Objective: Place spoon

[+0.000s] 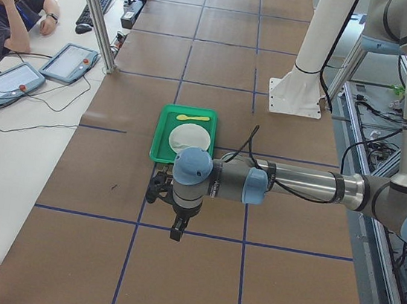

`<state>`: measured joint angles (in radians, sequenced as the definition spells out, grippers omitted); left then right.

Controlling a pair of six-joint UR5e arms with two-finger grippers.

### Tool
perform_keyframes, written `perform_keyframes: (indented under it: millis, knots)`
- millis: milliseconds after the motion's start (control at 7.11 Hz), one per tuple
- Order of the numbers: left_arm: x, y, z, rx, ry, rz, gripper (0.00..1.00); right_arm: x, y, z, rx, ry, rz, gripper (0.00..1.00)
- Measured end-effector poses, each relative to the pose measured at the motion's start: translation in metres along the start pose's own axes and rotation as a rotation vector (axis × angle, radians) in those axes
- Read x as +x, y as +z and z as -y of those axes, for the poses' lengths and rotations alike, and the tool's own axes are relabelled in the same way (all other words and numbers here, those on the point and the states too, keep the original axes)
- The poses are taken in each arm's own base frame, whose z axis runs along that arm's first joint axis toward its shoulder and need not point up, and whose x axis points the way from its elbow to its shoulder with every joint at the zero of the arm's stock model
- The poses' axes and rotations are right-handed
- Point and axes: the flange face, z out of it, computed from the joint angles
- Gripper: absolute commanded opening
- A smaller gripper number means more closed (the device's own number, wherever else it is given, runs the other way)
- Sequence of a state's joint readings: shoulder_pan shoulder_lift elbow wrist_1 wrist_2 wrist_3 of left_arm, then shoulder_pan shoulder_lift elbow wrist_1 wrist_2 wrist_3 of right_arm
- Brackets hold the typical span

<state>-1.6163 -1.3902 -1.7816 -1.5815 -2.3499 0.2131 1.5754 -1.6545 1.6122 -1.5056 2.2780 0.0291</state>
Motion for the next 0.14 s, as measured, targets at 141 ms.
perform_keyframes:
  millis: [141]
  knots:
    - [-0.0002, 0.0002, -0.0002, 0.000, -0.001, -0.001, 1.00, 0.0001, 0.0001, -0.0001, 0.000, 0.000, 0.000, 1.00]
